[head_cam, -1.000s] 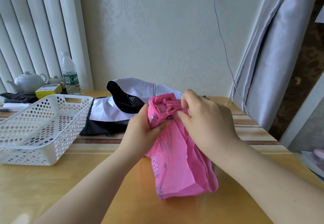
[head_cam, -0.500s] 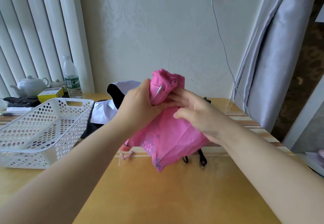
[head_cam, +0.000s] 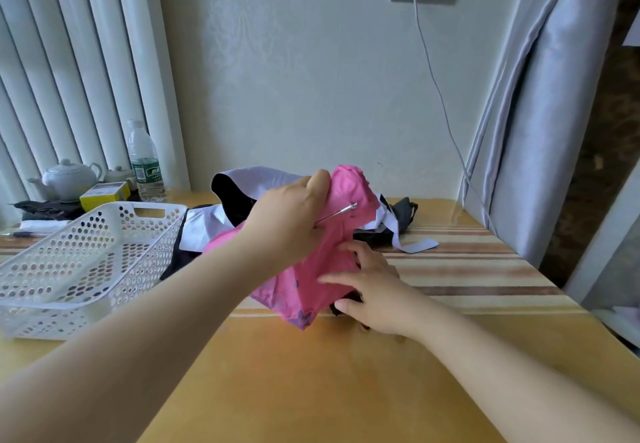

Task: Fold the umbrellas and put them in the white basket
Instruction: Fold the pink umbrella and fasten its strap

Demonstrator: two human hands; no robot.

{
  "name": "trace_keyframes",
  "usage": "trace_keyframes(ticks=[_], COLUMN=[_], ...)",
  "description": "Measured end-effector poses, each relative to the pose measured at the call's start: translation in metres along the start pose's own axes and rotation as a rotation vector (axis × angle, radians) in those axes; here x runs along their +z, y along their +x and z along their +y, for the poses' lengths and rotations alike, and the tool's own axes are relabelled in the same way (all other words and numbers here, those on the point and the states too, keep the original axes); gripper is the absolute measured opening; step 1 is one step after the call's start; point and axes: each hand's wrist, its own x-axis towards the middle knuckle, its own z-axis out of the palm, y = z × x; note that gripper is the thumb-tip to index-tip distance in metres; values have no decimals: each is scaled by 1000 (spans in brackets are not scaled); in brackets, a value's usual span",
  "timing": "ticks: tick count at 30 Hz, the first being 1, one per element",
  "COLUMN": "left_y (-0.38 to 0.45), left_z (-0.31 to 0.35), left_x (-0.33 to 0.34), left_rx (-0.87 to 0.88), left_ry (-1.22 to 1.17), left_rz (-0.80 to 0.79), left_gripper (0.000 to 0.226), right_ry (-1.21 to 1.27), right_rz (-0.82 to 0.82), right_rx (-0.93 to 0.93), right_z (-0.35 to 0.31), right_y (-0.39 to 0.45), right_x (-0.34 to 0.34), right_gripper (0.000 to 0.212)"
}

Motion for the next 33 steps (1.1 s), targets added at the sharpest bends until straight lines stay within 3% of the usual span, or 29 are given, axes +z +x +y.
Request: trace_keyframes(ticks=[2, 6, 9, 11, 13, 15, 16, 18, 21, 24, 28, 33], left_y=[2, -1, -9, -22, -40, -57, -63, -74, -85, -95, -103, -140], left_z=[5, 10, 12, 18, 29, 42, 48, 60, 70, 76, 52, -8], left_x=[-1, 4, 16, 29, 49, 69, 76, 90, 98, 101, 80, 57], left_rx=[-95, -105, 73, 212, 243, 145, 62, -49, -92, -127, -145, 140], left_ry=[-77, -113, -39, -6, 12, 25, 36, -25, -75, -128, -261, -162], left_rz=[-180, -201, -94, -86, -180, -349, -435, -554, -658, -711, -766, -599], left_gripper=[26, 28, 39, 42, 38, 40, 36, 36, 47, 53, 53, 42], right_ry=[87, 293, 661, 868, 716, 489, 398, 179, 7, 43, 11, -75], right_rz=[17, -122, -196, -35, 320, 553, 528, 275, -50, -86, -76, -53], right_rx=[93, 138, 316, 464, 461, 177, 33, -95, 2, 112, 129, 34], right_z=[7, 10, 12, 16, 23, 18, 15, 6, 3, 3, 3, 0], right_y=[4, 6, -9, -24, -40, -55, -60, -64, -64, -65, -73, -81], right_x=[-6, -16, -21, -26, -31, -39, -42, -41, -19, 10, 24, 27], right_gripper=[57, 64, 69, 49, 43, 41, 40, 33, 37, 50, 48, 44])
